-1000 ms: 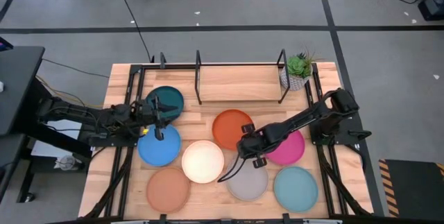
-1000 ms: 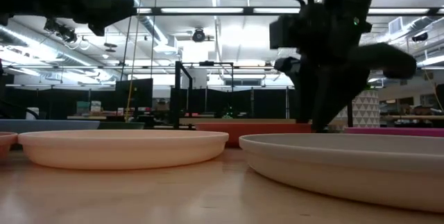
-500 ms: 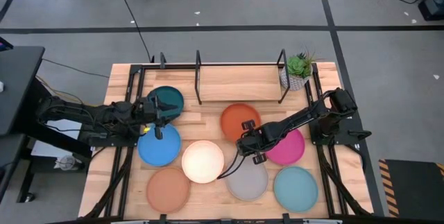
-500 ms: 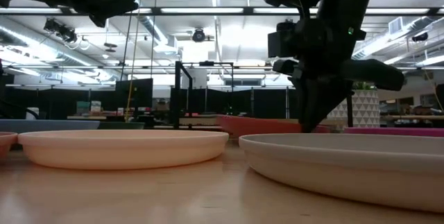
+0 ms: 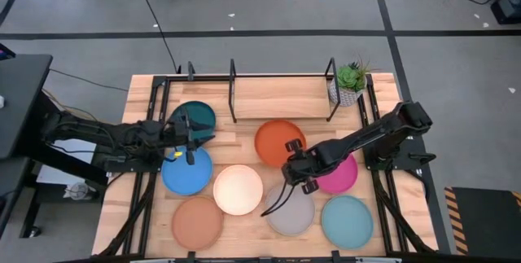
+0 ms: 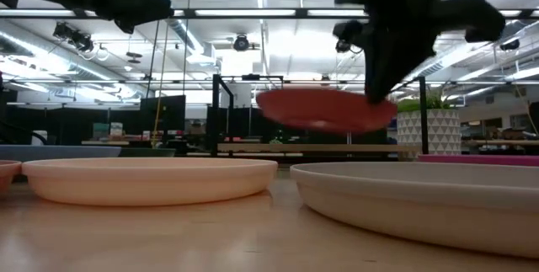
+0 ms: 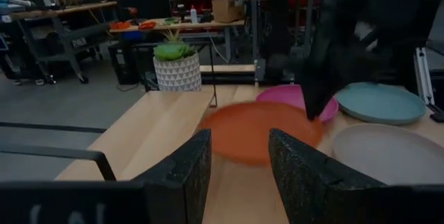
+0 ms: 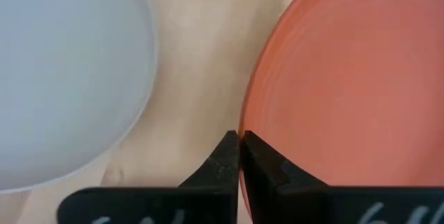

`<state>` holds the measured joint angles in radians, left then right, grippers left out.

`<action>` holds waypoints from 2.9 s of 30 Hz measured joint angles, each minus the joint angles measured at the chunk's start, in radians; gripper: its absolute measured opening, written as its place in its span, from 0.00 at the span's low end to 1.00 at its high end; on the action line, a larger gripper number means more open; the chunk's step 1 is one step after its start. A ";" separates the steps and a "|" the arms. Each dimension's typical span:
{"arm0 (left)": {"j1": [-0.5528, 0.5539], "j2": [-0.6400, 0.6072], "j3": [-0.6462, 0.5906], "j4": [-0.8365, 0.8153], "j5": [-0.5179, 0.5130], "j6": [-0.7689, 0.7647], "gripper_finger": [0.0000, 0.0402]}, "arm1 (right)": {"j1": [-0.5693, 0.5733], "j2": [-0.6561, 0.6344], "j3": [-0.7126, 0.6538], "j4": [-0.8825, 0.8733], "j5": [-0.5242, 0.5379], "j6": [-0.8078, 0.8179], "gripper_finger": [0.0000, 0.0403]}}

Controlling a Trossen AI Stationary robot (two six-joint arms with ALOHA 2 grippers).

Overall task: Place and stack plates onto a shelf
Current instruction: Put the orange plate on the shelf, then stack the pink plate on the orange plate on the shelf

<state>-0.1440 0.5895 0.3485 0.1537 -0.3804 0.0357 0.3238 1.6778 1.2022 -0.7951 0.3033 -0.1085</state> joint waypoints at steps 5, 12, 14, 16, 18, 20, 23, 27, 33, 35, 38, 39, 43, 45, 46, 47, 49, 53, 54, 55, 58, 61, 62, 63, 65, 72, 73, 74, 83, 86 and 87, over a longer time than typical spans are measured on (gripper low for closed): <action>0.001 0.035 0.000 0.007 0.000 -0.029 0.38 | -0.084 -0.030 -0.013 -0.037 0.021 -0.005 0.04; 0.000 0.101 0.034 -0.019 0.076 -0.092 0.38 | -0.285 -0.028 -0.015 -0.070 -0.030 -0.086 0.04; -0.002 0.121 0.054 -0.035 0.089 -0.098 0.38 | -0.349 -0.028 -0.015 -0.070 -0.062 -0.106 0.04; -0.002 0.138 0.079 -0.067 0.089 -0.099 0.38 | -0.410 -0.028 -0.015 -0.071 -0.092 -0.118 0.04; -0.003 0.153 0.105 -0.112 0.089 -0.108 0.38 | -0.460 -0.028 -0.015 -0.072 -0.109 -0.125 0.04; -0.010 0.163 0.121 -0.145 0.089 -0.115 0.38 | -0.501 -0.028 -0.015 -0.071 -0.115 -0.133 0.04; -0.029 0.172 0.137 -0.161 0.089 -0.130 0.38 | -0.550 -0.028 -0.016 -0.061 -0.115 -0.157 0.04; -0.062 0.175 0.161 -0.173 0.089 -0.155 0.38 | -0.609 -0.028 -0.016 -0.041 -0.124 -0.182 0.04; -0.125 0.186 0.177 -0.181 0.071 -0.156 0.38 | -0.674 -0.028 -0.016 -0.026 -0.157 -0.183 0.04; -0.143 0.185 0.177 -0.190 0.066 -0.156 0.38 | -0.685 -0.028 -0.016 -0.022 -0.166 -0.183 0.04; -0.167 0.185 0.177 -0.218 0.066 -0.155 0.38 | -0.696 -0.028 -0.016 -0.012 -0.170 -0.183 0.04; -0.175 0.185 0.177 -0.221 0.066 -0.155 0.38 | -0.699 -0.028 -0.016 -0.011 -0.174 -0.181 0.04; -0.195 0.185 0.177 -0.238 0.066 -0.159 0.38 | -0.701 -0.028 -0.016 -0.016 -0.188 -0.157 0.04; -0.201 0.185 0.177 -0.236 0.066 -0.163 0.38 | -0.700 -0.028 -0.016 -0.029 -0.193 -0.151 0.04; -0.203 0.185 0.177 -0.237 0.066 -0.166 0.38 | -0.700 -0.028 -0.016 -0.035 -0.193 -0.149 0.04; -0.203 0.185 0.177 -0.237 0.066 -0.171 0.38 | -0.700 -0.028 -0.016 -0.041 -0.193 -0.148 0.05; -0.203 0.185 0.177 -0.237 0.066 -0.176 0.38 | -0.700 -0.028 -0.016 -0.050 -0.192 -0.148 0.06; -0.203 0.185 0.177 -0.243 0.066 -0.177 0.38 | -0.700 -0.028 -0.016 -0.050 -0.178 -0.140 0.12; -0.203 0.185 0.177 -0.244 0.066 -0.177 0.38 | -0.700 -0.028 -0.016 -0.051 -0.169 -0.136 0.13; -0.203 0.185 0.177 -0.248 0.066 -0.177 0.38 | -0.699 -0.028 -0.016 -0.052 -0.165 -0.133 0.14; -0.203 0.185 0.177 -0.273 0.065 -0.176 0.38 | -0.690 -0.029 -0.016 -0.073 -0.130 -0.105 0.18; -0.201 0.185 0.177 -0.310 0.057 -0.176 0.38 | -0.658 -0.033 -0.016 -0.117 -0.042 -0.069 0.20; -0.201 0.185 0.177 -0.319 0.051 -0.176 0.38 | -0.643 -0.037 -0.016 -0.131 -0.017 -0.063 0.20; -0.201 0.185 0.176 -0.321 0.041 -0.178 0.38 | -0.628 -0.043 -0.016 -0.140 0.002 -0.057 0.20; -0.201 0.185 0.176 -0.323 0.022 -0.181 0.38 | -0.592 -0.059 -0.016 -0.144 0.017 -0.044 0.20; -0.201 0.185 0.176 -0.324 -0.001 -0.178 0.38 | -0.456 -0.114 -0.016 -0.149 -0.014 0.064 0.21; -0.201 0.185 0.176 -0.324 -0.001 -0.170 0.38 | -0.435 -0.114 -0.016 -0.149 -0.038 0.089 0.21; -0.201 0.185 0.176 -0.324 -0.002 -0.154 0.38 | -0.414 -0.113 -0.016 -0.150 -0.060 0.116 0.21; -0.199 0.185 0.176 -0.299 -0.115 0.033 0.38 | -0.218 -0.032 -0.045 -0.151 -0.152 0.356 0.21; -0.185 0.185 0.176 -0.234 -0.128 0.114 0.38 | -0.158 -0.026 -0.070 -0.149 -0.166 0.439 0.21; -0.179 0.185 0.176 -0.208 -0.129 0.143 0.38 | -0.138 -0.027 -0.077 -0.148 -0.168 0.467 0.22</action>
<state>-0.3232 0.7742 0.5243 -0.0545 -0.5090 0.1788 0.1862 1.6512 1.1252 -0.9430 0.1357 0.3586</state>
